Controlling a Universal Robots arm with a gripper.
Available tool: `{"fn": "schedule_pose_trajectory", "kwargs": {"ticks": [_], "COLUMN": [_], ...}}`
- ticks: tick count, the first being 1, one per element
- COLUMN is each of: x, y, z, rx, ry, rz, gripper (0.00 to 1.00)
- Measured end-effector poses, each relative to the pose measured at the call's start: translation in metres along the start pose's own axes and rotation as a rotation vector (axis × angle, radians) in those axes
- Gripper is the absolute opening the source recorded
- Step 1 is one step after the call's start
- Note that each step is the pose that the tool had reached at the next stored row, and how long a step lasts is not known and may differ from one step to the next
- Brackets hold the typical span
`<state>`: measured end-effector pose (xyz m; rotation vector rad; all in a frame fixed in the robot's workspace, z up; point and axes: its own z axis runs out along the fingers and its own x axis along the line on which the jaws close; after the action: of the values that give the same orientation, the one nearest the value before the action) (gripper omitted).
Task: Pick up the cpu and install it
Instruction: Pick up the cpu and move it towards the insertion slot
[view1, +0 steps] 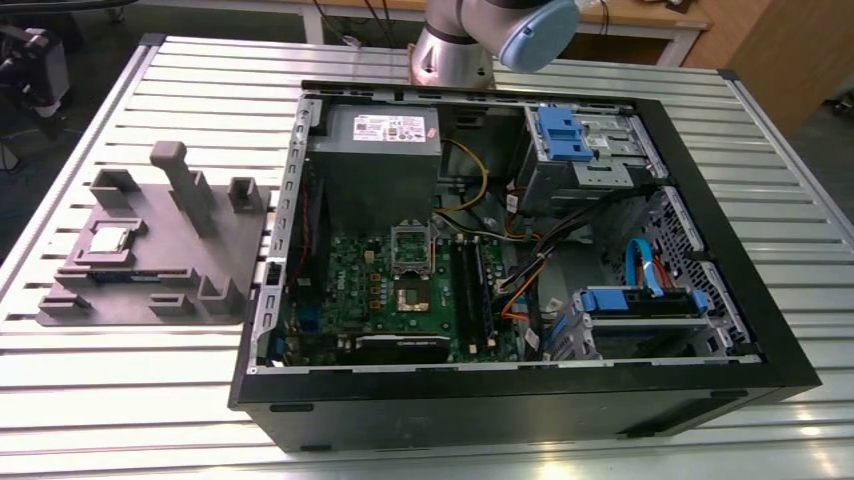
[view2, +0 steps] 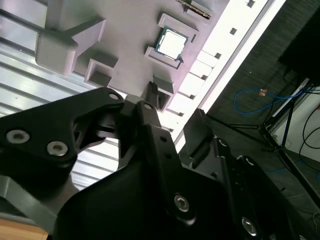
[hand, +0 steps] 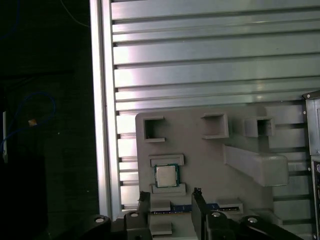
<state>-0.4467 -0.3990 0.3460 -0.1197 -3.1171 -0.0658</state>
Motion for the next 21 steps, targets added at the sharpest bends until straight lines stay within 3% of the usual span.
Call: {"fn": "schedule_pose_trajectory", "kwargs": {"ticks": [1,3,4,9,20,21], "x": [0.0,0.0,0.0,0.0,0.0004,0.0003], "y": [0.0,0.0,0.0002,0.0007,0.0005,0.0004], "z": [0.0,0.0001,0.0003,0.0018,0.0056,0.0096], "rx": [0.0,0.0,0.0001,0.0011,0.0011,0.001], "ry": [0.0,0.0,0.0001,0.003,0.0029,0.0029], "rz": [0.0,-0.001,-0.006,-0.042,-0.042,-0.042], "gripper": [0.53,0.53,0.59,0.59,0.59,0.59]}}
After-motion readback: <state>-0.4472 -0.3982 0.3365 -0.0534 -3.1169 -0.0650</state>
